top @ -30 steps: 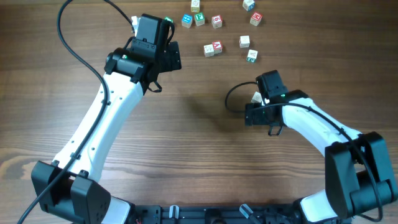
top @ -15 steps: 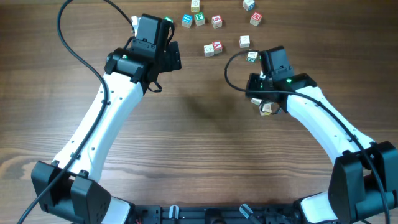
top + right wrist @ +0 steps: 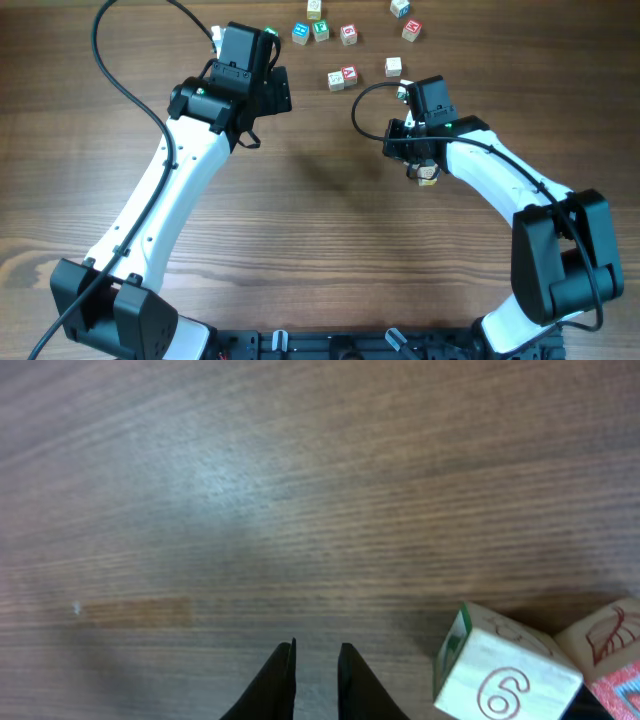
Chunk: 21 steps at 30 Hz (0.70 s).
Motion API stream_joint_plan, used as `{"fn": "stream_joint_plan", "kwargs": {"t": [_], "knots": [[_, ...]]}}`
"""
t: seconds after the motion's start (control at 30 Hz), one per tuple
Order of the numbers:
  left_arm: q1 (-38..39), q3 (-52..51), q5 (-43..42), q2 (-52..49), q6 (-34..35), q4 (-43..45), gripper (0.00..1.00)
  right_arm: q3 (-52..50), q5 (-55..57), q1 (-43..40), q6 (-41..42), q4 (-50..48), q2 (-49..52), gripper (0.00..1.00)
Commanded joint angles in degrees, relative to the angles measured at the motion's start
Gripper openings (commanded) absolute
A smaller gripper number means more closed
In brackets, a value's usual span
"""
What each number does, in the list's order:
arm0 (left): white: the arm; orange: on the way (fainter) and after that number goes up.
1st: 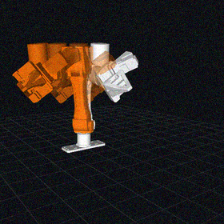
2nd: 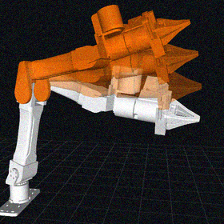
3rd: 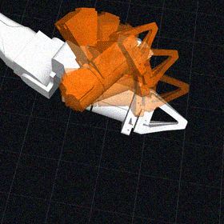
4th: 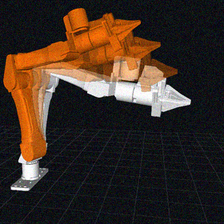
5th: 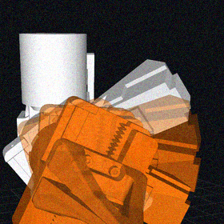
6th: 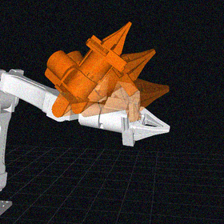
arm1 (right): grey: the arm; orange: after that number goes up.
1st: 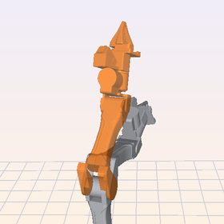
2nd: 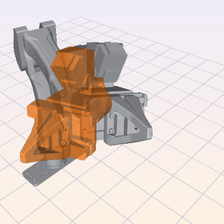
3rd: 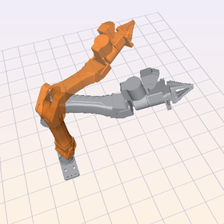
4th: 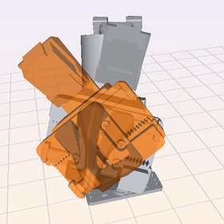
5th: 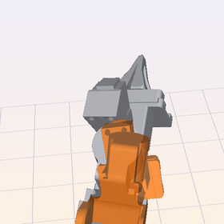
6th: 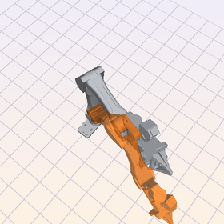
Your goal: Form a circle
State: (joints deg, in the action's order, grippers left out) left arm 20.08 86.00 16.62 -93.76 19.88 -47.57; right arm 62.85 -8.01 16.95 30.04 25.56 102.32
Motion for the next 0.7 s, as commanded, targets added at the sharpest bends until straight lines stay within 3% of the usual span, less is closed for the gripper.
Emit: {"fn": "stream_joint_plan", "kwargs": {"t": [0.0,0.67], "knots": [[-0.22,-0.17,0.13,-0.11,0.52,0.15,1.0,1.22,3.85,0.07,1.64,2.03,1.33,0.14],[-0.22,-0.17,0.13,-0.11,0.52,0.15,1.0,1.22,7.56,0.09,3.1,5.29,1.33,0.08]]}}
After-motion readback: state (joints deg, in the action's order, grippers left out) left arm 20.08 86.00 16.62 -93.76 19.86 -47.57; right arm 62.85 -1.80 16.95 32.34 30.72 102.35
